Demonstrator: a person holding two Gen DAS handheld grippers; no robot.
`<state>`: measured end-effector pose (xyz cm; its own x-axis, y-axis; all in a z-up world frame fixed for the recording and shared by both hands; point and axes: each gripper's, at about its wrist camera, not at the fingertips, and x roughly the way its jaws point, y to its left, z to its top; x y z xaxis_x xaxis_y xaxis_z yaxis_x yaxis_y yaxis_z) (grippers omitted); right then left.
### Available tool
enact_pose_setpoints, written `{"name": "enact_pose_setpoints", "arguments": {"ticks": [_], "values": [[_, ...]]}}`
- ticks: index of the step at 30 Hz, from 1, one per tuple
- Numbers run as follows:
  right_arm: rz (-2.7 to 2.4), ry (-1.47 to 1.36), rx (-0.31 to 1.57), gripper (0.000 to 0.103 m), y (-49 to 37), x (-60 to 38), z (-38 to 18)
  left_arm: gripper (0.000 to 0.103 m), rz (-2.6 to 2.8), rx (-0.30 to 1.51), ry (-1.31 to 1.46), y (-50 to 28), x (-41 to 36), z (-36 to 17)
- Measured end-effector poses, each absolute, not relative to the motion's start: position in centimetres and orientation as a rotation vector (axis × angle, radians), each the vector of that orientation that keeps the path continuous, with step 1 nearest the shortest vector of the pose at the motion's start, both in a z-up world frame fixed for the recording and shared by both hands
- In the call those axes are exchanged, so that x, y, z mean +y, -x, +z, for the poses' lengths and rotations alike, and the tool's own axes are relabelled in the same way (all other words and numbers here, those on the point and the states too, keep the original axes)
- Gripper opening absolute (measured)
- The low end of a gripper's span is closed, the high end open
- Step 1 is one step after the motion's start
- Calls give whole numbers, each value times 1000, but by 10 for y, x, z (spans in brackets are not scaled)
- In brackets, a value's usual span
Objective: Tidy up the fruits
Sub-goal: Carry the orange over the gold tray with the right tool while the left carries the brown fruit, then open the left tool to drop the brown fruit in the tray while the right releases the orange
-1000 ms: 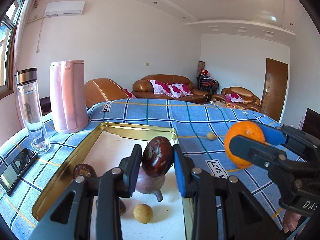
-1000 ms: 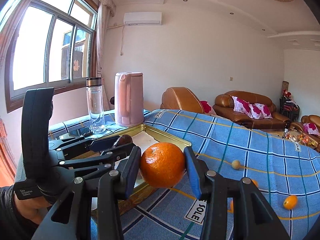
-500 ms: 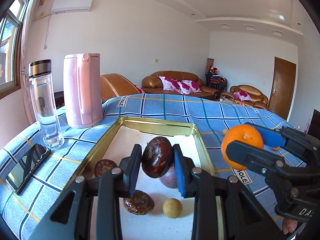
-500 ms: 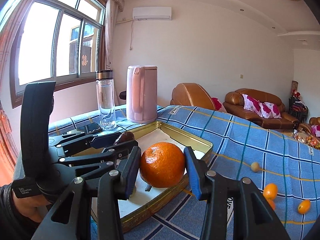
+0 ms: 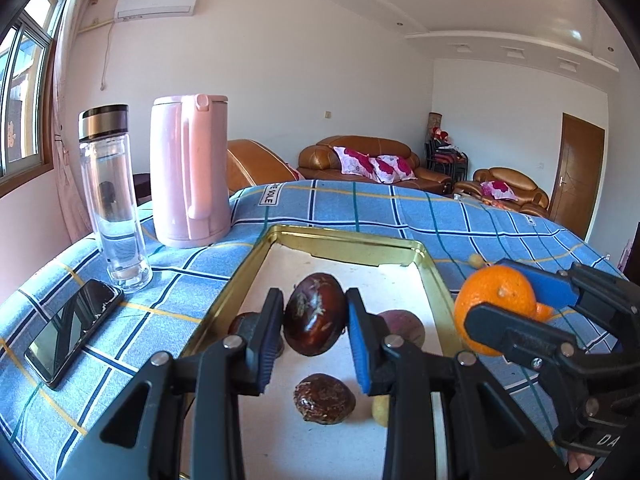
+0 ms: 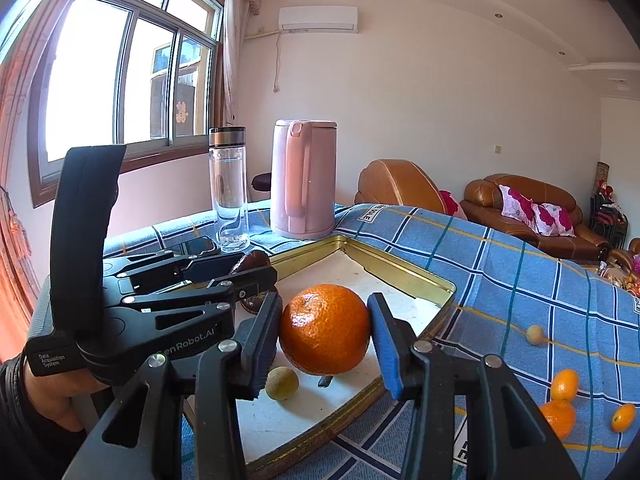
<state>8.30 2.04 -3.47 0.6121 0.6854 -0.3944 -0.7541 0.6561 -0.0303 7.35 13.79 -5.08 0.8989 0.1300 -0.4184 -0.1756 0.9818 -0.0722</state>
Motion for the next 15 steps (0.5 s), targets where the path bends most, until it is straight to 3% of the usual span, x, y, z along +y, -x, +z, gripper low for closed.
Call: {"name": "enact_pose_setpoints", "arguments": {"ticks": [15], "values": [[881, 243, 442, 46, -82, 42, -54, 33, 200, 510, 114, -73, 161, -68]]}}
